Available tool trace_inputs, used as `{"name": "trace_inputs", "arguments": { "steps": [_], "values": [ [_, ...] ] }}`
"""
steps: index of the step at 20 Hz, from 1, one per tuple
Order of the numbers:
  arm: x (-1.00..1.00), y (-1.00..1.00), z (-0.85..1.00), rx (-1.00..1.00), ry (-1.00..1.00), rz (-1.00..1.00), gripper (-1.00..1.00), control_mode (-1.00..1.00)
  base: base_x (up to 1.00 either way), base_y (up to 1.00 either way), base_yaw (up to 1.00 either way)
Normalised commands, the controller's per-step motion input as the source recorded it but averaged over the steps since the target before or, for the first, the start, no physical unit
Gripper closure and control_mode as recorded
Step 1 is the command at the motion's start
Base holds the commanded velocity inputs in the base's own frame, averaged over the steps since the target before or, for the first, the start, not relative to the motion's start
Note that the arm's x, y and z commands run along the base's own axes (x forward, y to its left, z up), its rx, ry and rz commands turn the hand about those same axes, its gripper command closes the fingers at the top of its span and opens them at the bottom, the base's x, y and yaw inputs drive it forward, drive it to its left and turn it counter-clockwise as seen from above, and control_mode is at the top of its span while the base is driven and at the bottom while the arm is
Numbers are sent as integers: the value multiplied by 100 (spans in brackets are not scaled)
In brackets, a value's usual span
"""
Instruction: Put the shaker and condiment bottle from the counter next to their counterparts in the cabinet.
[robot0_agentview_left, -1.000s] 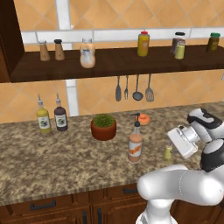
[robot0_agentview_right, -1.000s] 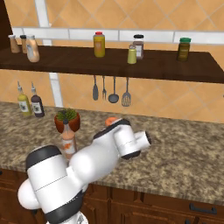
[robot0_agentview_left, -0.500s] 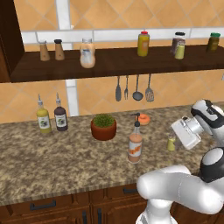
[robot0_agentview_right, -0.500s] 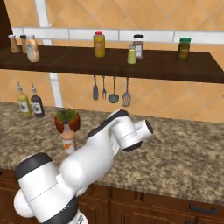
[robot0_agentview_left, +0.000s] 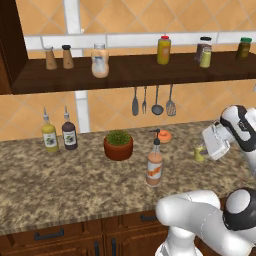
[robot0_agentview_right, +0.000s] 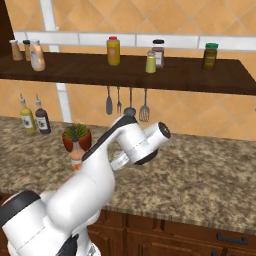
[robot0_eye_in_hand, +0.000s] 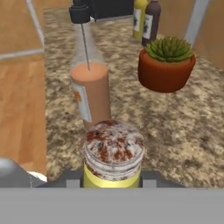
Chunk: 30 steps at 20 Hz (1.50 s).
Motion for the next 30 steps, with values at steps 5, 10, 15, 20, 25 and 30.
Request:
{"name": "trace_inputs", "arguments": {
  "steps": [5,10,15,20,25,30],
  "values": [
    [0,0,56,-8,0,-16,100,-100,0,0,0],
    [0,-1,72,-1,-1,-12,100,-100,0,0,0],
    [0,-28,90,3,0,-18,100,-100,0,0,0],
    [0,-35,81,4,0,-24,100,-100,0,0,0],
    [-1,-25,69,0,-2,-26,100,-100,0,0,0],
    [-5,-23,68,1,-4,-24,100,-100,0,0,0]
  ]
}}
